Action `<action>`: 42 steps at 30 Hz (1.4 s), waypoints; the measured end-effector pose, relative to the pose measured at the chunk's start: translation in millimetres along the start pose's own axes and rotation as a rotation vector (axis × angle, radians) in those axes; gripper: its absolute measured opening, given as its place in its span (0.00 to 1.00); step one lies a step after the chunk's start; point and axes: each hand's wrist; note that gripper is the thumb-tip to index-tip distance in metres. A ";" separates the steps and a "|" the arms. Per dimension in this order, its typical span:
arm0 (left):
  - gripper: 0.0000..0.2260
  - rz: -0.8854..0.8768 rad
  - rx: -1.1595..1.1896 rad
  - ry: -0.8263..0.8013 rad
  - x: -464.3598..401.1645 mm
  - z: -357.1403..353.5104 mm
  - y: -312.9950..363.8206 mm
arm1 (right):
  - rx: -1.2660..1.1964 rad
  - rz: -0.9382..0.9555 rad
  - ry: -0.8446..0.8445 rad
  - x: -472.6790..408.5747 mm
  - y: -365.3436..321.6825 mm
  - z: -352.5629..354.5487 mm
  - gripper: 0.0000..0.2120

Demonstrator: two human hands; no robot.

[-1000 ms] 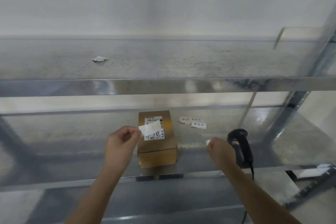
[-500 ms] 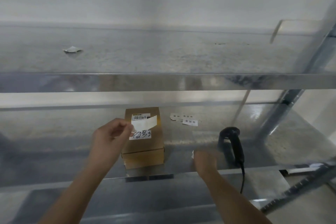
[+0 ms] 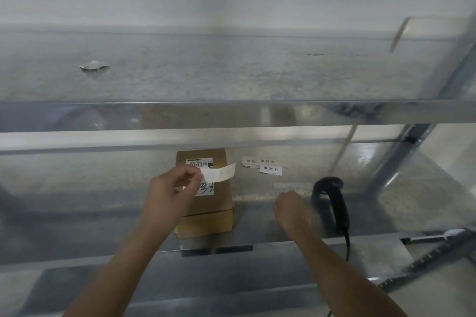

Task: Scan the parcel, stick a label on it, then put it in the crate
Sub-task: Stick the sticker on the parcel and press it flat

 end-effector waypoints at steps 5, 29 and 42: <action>0.06 -0.277 -0.251 -0.032 1.9 -1.0 -1.7 | -0.696 -0.196 -0.102 2.7 -50.3 40.8 0.09; 0.13 -0.470 -0.409 0.094 16.1 33.1 -3.4 | -1.200 0.058 -0.510 66.5 -112.6 140.2 0.09; 0.04 0.384 0.420 -0.074 -6.1 34.6 17.1 | -1.252 0.138 -0.366 69.7 -132.9 129.5 0.10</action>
Point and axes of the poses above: each hand's wrist, its own x-axis away from the middle knuckle, its own z-axis out of the back of the hand, y = z × x, and after that the axes turned 6 degrees about -z, right-handed
